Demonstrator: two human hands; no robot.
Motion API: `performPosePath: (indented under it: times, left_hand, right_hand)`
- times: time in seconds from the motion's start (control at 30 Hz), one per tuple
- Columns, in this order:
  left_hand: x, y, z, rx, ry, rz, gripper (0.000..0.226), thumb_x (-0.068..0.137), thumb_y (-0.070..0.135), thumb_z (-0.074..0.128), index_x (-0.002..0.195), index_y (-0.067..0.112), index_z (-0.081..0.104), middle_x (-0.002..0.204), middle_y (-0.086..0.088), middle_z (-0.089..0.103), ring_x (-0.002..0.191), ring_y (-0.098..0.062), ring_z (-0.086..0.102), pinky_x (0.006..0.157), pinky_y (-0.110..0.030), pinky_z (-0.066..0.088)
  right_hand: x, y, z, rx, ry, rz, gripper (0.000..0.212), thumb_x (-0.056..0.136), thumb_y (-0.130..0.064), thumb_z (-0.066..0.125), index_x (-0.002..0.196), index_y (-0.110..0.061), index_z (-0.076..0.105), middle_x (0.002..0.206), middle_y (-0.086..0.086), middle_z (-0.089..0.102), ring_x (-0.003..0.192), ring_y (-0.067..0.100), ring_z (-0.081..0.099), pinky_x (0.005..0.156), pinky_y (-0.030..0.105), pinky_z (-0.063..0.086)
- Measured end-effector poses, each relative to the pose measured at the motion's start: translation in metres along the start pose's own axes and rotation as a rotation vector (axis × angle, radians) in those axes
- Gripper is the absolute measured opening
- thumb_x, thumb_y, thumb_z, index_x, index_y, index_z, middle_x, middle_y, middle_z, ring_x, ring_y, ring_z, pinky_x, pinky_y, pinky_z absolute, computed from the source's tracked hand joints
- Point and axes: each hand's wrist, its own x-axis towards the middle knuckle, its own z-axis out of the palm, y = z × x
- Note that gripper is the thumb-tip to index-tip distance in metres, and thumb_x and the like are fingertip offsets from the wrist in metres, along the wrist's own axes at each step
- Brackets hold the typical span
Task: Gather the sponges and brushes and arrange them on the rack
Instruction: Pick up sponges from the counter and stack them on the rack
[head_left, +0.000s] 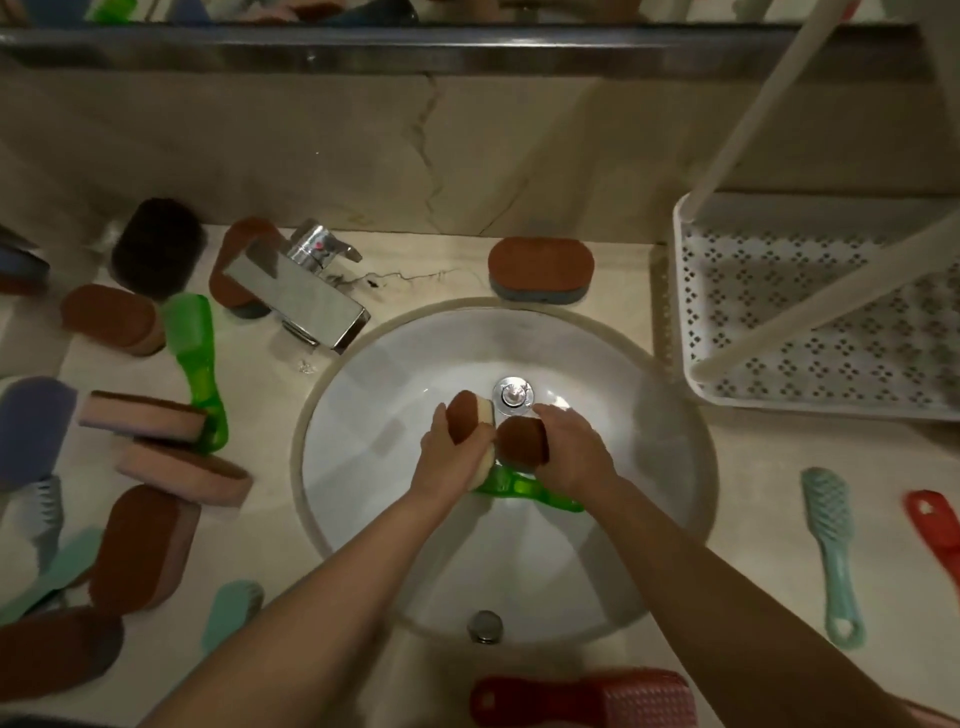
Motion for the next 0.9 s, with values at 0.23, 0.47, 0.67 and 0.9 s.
performPosePath:
  times: [0.23, 0.47, 0.67, 0.9]
  left_hand:
    - [0.011, -0.017, -0.003, -0.024, 0.033, 0.048, 0.056, 0.083, 0.031, 0.064, 0.133, 0.024, 0.042, 0.123, 0.005, 0.054, 0.1, -0.012, 0.056, 0.087, -0.028, 0.042]
    - [-0.012, 0.0, 0.005, -0.104, 0.021, 0.091, 0.065, 0.087, 0.031, 0.059, 0.145, 0.023, 0.03, 0.129, 0.002, 0.047, 0.106, -0.015, 0.049, 0.093, -0.032, 0.042]
    - [-0.058, 0.026, 0.021, -0.134, -0.017, 0.157, 0.073, 0.087, 0.042, 0.054, 0.151, 0.027, 0.022, 0.15, -0.002, 0.035, 0.131, -0.024, 0.042, 0.109, -0.045, 0.037]
    - [-0.134, 0.031, 0.052, -0.216, 0.032, 0.259, 0.067, 0.088, 0.04, 0.055, 0.148, 0.031, 0.026, 0.143, -0.006, 0.043, 0.125, -0.026, 0.046, 0.107, -0.047, 0.039]
  right_hand:
    - [-0.004, -0.001, 0.016, -0.009, 0.092, 0.056, 0.072, 0.081, -0.03, 0.068, 0.144, -0.024, 0.032, 0.13, 0.006, 0.045, 0.118, 0.028, 0.044, 0.087, 0.037, 0.047]
    - [-0.038, -0.014, -0.008, 0.661, 0.193, 0.285, 0.047, 0.088, -0.035, 0.053, 0.133, -0.025, 0.042, 0.126, 0.012, 0.049, 0.099, 0.023, 0.053, 0.09, 0.034, 0.045]
    - [-0.085, -0.018, -0.047, 0.882, 0.174, 0.313, 0.036, 0.092, -0.038, 0.041, 0.126, -0.027, 0.044, 0.124, 0.012, 0.05, 0.101, 0.029, 0.057, 0.062, 0.035, 0.056]
    - [-0.158, -0.005, -0.074, 0.886, 0.238, 0.151, 0.028, 0.096, -0.043, 0.044, 0.119, -0.028, 0.049, 0.106, 0.002, 0.057, 0.088, 0.021, 0.063, 0.062, 0.034, 0.057]
